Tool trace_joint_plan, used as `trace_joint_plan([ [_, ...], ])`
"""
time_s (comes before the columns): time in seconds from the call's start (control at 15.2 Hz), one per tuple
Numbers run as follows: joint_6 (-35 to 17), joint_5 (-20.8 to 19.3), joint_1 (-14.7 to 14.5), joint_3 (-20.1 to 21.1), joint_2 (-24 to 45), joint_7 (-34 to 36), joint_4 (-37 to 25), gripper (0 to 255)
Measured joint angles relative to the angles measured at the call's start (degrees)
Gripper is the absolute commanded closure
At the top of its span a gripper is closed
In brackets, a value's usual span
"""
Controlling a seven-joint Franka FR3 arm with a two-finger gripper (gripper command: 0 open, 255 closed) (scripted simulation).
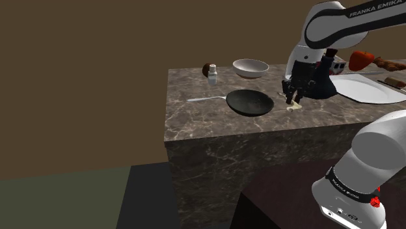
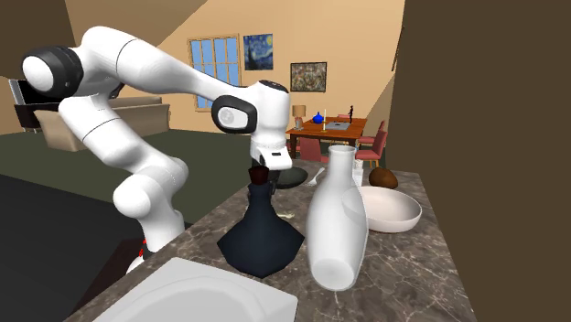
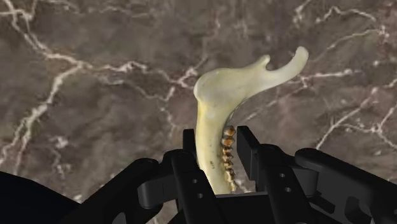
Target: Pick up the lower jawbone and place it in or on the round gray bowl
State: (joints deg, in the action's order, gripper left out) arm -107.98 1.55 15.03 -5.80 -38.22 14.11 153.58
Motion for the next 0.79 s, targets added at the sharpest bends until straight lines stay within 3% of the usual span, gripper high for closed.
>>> trace_joint_plan([
  [0.79,7.86,1.4,-0.8,-0.07,-2.01,1.12,-5.63,255],
])
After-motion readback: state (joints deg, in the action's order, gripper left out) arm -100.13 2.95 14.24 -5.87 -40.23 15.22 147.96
